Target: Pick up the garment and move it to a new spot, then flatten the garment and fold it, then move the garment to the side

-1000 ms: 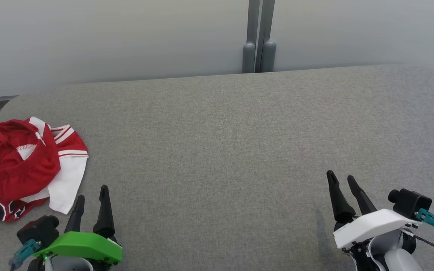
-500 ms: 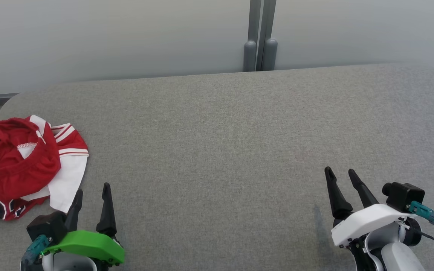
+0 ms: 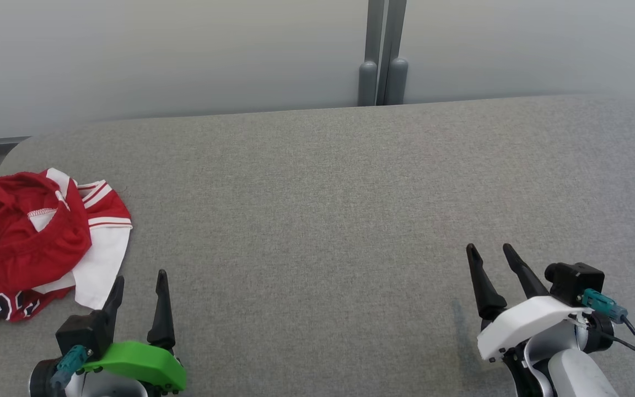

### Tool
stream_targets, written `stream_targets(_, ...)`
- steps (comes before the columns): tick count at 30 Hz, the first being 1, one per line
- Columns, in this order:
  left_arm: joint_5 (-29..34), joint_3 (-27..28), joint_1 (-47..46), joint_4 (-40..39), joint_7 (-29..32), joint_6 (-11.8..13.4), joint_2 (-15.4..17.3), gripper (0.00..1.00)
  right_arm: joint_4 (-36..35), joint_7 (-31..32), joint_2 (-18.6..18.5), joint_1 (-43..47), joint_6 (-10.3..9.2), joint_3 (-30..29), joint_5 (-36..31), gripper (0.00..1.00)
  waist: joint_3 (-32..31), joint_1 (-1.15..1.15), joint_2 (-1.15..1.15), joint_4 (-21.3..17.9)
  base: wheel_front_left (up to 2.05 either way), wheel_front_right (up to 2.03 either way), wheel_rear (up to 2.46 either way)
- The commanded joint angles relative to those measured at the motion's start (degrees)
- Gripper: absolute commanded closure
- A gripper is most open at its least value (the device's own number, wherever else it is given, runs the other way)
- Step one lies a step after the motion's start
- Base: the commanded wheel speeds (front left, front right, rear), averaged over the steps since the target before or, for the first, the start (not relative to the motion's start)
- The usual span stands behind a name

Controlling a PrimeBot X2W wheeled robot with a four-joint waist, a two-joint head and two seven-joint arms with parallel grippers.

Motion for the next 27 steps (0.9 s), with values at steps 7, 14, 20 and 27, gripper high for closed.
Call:
stream_targets(7, 3.9, -0.7, -1.3, 0.6, -1.6, 0.5, 0.9, 0.00, 1.1, -0.7, -0.3, -1.8, 0.02, 0.7, -4.2, 0.00, 0.1, 0.00, 0.00, 0.1, 0.00, 0.00, 0.00)
stream_targets(14, 6.2, -0.9, -1.8, 1.1, -2.7, 0.7, 1.0, 0.00, 2.0, -0.9, -0.3, -2.6, 0.02, 1.1, -7.3, 0.00, 0.4, 0.00, 0.00, 0.2, 0.00, 0.00, 0.00)
stream_targets(20, 7.1, -0.4, -1.8, 1.0, -3.4, 0.8, 0.7, 0.00, 2.4, -1.1, -0.3, -3.0, 0.02, 1.3, -9.3, 0.00, 0.6, 0.00, 0.00, 0.3, 0.00, 0.00, 0.00)
stream_targets(27, 9.0, -0.7, -1.7, 1.2, -4.2, 0.7, 1.0, 0.00, 3.2, -1.3, -0.3, -3.5, 0.02, 1.6, -12.1, 0.00, 0.7, 0.00, 0.00, 0.5, 0.00, 0.00, 0.00)
